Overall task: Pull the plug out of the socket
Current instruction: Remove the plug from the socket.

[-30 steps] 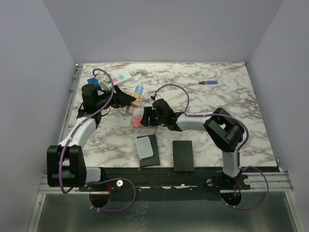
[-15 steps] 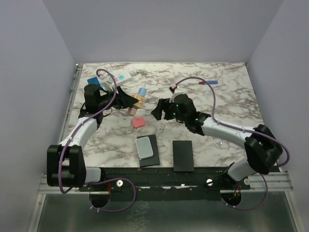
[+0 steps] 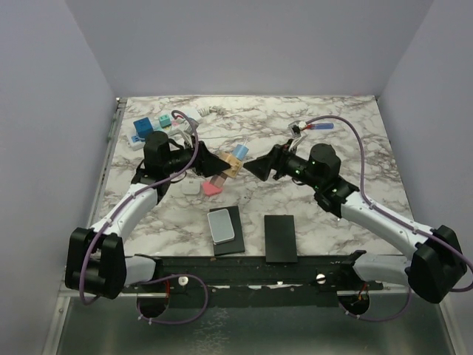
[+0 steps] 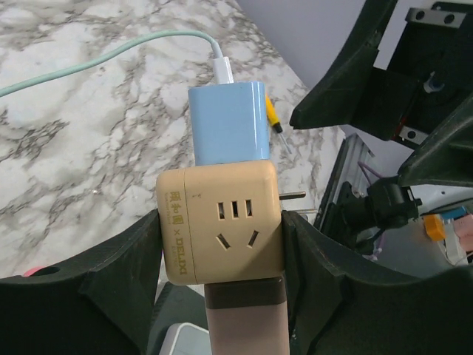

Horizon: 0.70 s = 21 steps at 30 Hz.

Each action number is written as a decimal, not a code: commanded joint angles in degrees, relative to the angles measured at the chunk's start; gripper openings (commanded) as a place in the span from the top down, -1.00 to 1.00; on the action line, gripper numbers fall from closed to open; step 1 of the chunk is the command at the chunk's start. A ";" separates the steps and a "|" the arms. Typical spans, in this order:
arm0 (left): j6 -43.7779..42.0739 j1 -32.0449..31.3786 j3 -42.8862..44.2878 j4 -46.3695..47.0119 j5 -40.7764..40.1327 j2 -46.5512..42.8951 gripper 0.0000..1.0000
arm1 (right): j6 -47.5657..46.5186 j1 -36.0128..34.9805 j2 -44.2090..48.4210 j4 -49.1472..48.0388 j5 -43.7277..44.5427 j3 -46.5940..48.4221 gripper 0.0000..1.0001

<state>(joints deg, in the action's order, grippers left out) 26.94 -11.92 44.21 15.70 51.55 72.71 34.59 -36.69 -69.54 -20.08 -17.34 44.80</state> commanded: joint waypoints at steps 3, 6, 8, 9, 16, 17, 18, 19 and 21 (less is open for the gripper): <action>3.29 -2.39 -2.10 13.17 5.85 -5.09 1.00 | 2.24 0.06 5.78 -3.54 -7.23 -1.37 -0.67; 4.43 -3.54 -2.43 15.80 5.62 -6.40 1.00 | 2.67 0.24 7.21 -4.55 -6.52 -2.77 -0.69; 4.80 -3.91 -2.69 16.57 5.49 -6.98 1.00 | 3.06 0.61 7.73 -6.56 -6.67 -3.81 -0.72; 5.06 -4.14 -2.84 16.94 5.48 -7.19 1.00 | 3.15 0.71 7.52 -7.57 -6.72 -4.15 -0.74; 7.54 -6.35 -2.89 20.32 6.13 -8.04 1.00 | 8.06 3.99 2.14 -23.54 -13.89 -6.37 -0.66; 7.72 -6.43 -2.93 20.63 6.18 -8.10 1.00 | 7.81 4.29 1.95 -24.26 -14.47 -6.26 -0.65; 8.04 -6.54 -3.05 20.94 6.38 -8.11 1.00 | 7.26 4.45 1.53 -24.47 -15.08 -5.97 -0.64; 8.38 -6.61 -3.14 21.35 6.51 -8.11 1.00 | 6.72 4.44 1.21 -24.49 -15.47 -5.54 -0.62; 9.01 -6.86 -3.12 22.15 6.77 -8.19 1.00 | 6.07 4.58 0.63 -24.57 -15.50 -5.12 -0.60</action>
<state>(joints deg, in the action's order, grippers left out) 34.09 -17.98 41.43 31.14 55.11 66.63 40.91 -32.58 -68.07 -38.41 -28.99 39.18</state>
